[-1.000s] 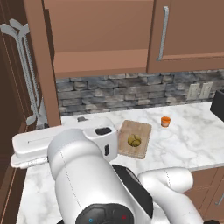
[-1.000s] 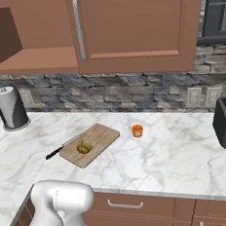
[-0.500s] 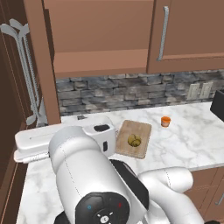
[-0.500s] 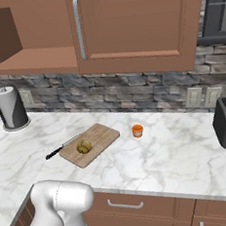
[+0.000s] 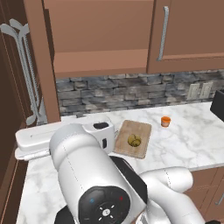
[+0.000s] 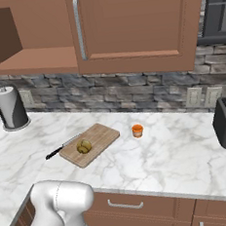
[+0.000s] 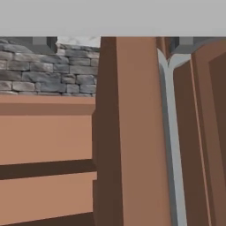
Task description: Pick the bread, place it on the cutting board, pick the jam, place it on the counter, and close the cabinet.
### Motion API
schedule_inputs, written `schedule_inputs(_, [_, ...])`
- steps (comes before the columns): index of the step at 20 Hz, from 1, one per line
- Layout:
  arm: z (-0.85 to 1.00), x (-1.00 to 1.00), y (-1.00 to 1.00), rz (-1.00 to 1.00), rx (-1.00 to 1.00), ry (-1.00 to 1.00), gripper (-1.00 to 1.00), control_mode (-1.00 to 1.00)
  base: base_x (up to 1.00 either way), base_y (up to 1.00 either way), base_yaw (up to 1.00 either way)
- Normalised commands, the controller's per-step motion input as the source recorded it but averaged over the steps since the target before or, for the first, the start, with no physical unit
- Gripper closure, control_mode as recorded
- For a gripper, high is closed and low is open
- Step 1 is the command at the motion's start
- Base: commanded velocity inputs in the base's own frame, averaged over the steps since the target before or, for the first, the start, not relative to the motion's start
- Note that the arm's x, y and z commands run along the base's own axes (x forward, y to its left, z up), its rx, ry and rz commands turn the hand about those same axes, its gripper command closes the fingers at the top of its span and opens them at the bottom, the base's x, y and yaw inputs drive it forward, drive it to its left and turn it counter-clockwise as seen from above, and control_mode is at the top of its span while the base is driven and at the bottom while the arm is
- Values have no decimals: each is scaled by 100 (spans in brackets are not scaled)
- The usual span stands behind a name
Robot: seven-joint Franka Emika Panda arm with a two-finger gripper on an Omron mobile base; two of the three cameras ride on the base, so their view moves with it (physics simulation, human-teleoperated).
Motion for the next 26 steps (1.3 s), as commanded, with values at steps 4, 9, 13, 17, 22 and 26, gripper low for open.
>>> schedule_inputs(4, [-9,19,11,0,0,0,-100,-100,0,0,0])
schedule_inputs(9, [-9,23,12,0,0,0,-100,-100,0,0,0])
schedule_inputs(13, [-10,25,8,0,0,0,-100,-100,0,0,0])
schedule_inputs(17, [-14,24,6,0,-1,0,-100,-100,0,0,0])
schedule_inputs(22, [-15,26,8,0,-1,0,-100,-100,0,0,0])
schedule_inputs(26, [-14,24,11,0,-1,0,-100,-100,0,0,0])
